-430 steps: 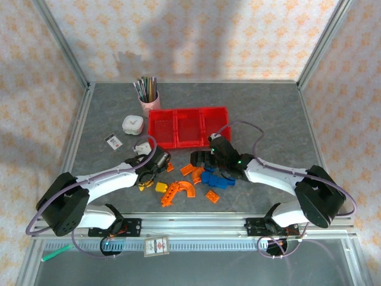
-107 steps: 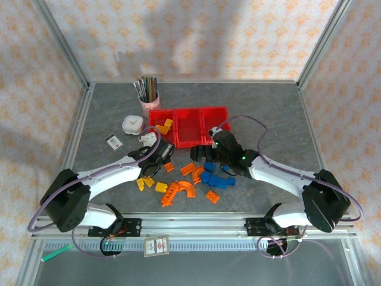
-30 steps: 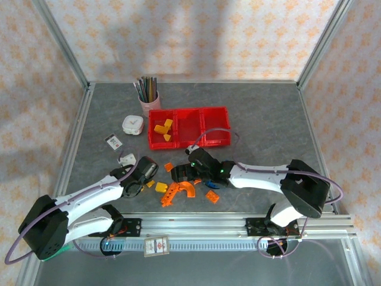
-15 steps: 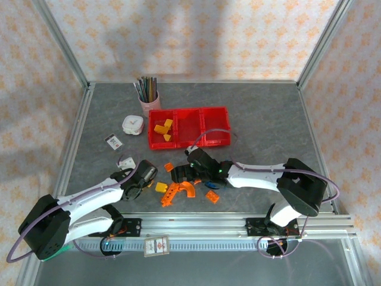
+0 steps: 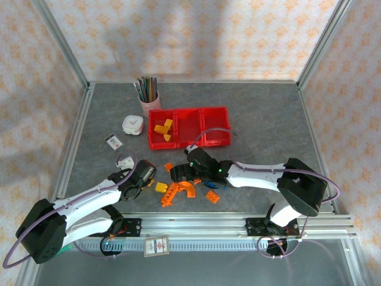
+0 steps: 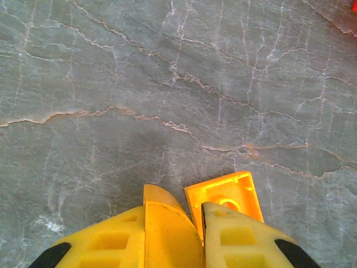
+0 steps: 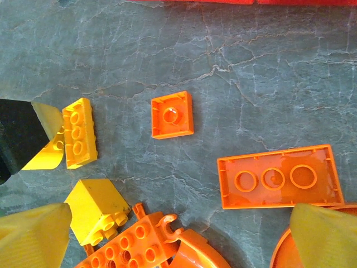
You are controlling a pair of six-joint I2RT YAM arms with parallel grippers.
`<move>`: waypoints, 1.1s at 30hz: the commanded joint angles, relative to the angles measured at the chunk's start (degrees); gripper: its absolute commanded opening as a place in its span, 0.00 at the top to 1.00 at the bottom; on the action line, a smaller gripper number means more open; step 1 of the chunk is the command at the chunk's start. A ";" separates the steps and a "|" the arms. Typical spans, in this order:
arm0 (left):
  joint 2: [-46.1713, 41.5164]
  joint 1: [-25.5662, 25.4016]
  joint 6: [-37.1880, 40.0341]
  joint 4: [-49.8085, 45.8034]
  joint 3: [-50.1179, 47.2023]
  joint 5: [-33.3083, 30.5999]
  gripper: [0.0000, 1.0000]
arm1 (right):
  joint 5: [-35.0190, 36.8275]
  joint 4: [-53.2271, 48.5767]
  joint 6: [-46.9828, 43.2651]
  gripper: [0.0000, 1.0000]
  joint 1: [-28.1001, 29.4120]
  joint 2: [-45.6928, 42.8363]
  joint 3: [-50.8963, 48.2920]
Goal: Sort the legos into containers by color
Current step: Pick up the lego from the bottom-left of the table, then place the lego in the container.
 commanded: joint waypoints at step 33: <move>17.67 5.28 18.39 6.33 28.61 -4.33 0.82 | 3.29 -4.31 -0.71 0.00 -9.30 -7.39 2.41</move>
